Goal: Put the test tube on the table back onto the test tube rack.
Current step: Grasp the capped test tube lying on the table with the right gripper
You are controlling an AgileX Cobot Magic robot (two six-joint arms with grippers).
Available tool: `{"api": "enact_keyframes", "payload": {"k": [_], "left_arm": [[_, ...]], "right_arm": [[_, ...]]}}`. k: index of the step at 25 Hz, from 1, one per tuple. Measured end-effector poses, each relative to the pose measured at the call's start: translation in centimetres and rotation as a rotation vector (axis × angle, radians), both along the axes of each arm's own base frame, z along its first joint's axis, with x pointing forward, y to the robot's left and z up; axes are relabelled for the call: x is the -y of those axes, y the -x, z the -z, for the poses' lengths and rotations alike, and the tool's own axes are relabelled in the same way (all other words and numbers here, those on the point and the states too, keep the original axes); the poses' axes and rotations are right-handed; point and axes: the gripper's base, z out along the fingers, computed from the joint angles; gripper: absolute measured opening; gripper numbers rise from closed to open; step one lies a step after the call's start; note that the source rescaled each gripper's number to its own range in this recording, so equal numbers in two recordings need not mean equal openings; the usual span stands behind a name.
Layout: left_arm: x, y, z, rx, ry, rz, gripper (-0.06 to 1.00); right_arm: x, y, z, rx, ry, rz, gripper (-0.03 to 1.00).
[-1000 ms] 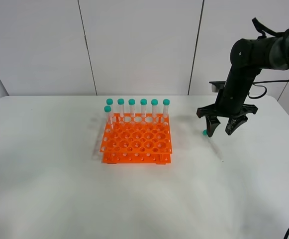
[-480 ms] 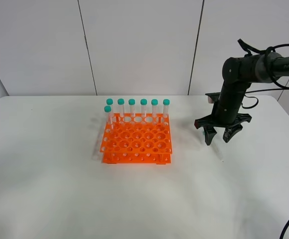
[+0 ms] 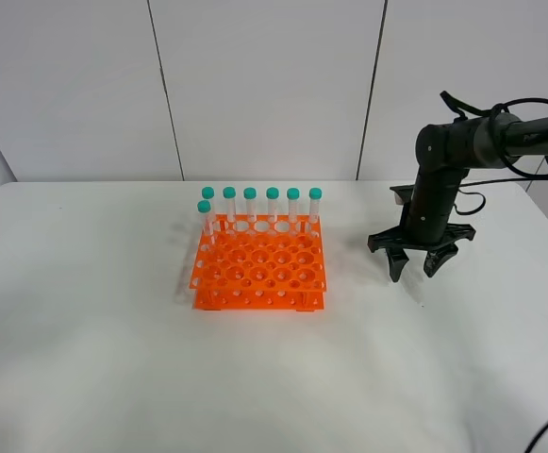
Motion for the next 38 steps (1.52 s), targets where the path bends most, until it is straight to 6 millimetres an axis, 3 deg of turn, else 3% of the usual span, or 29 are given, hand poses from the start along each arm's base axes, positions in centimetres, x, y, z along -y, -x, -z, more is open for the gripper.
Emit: {"api": "enact_keyframes", "payload": {"k": [8,16,25,32,34,35,38], "left_arm": [[0.0,0.0,0.0,0.000,0.000,0.000,1.00],[0.0,0.0,0.0,0.000,0.000,0.000,1.00],[0.0,0.0,0.0,0.000,0.000,0.000,1.00],[0.0,0.0,0.0,0.000,0.000,0.000,1.00],[0.0,0.0,0.0,0.000,0.000,0.000,1.00],[0.0,0.0,0.0,0.000,0.000,0.000,1.00],[0.0,0.0,0.0,0.000,0.000,0.000,1.00]], "right_arm": [[0.0,0.1,0.0,-0.008,0.004,0.007,0.81],[-0.1,0.1,0.1,-0.017,-0.012,0.018,0.74],[-0.2,0.4,1.6,-0.071,-0.014,0.025,0.73],[-0.2,0.4,1.6,-0.071,-0.021,0.030,0.72],[-0.2,0.4,1.6,-0.071,-0.021,0.030,0.66],[-0.2,0.4,1.6,-0.071,-0.021,0.030,0.58],[-0.2,0.4,1.6,-0.071,-0.021,0.030,0.21]]}}
